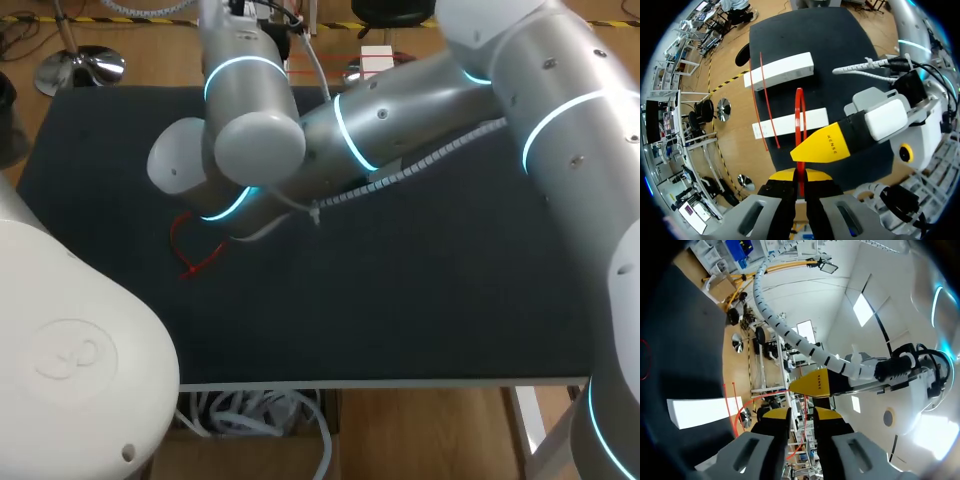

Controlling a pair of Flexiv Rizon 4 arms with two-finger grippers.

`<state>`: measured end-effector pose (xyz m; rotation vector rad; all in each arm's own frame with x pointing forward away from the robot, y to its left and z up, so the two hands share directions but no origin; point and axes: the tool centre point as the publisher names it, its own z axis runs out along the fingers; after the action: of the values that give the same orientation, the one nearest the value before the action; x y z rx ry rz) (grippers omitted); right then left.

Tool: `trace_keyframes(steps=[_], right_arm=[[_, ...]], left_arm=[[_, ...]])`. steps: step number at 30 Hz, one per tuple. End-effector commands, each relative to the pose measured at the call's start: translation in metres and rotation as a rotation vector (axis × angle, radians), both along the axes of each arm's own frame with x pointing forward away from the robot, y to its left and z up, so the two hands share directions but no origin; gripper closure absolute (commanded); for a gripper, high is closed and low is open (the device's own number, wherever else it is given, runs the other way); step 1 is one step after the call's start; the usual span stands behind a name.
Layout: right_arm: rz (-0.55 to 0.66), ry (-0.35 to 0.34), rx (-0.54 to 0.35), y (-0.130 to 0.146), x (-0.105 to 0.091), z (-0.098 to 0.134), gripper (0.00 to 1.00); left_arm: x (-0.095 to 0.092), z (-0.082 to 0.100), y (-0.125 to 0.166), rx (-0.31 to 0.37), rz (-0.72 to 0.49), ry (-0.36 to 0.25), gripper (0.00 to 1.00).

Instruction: Grab the tape and strap the tape.

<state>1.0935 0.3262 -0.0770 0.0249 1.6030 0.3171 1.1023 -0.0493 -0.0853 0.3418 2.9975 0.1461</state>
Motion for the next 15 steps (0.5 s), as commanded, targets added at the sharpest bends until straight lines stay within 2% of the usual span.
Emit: trace_keyframes(steps=[1, 7, 15], right_arm=[[0.018, 0.014, -0.001, -0.011, -0.009, 0.006, 0.84], [0.031, 0.015, 0.016, -0.026, -0.017, 0.011, 0.85], [0.03, 0.011, 0.042, -0.058, -0.027, 0.017, 0.92]], left_arm=[[0.0, 0.001, -0.001, 0.004, 0.001, 0.002, 1.0], [0.0, 0.001, -0.001, 0.004, 0.001, 0.002, 1.0], [0.0, 0.001, -0.001, 0.004, 0.001, 0.002, 1.0]])
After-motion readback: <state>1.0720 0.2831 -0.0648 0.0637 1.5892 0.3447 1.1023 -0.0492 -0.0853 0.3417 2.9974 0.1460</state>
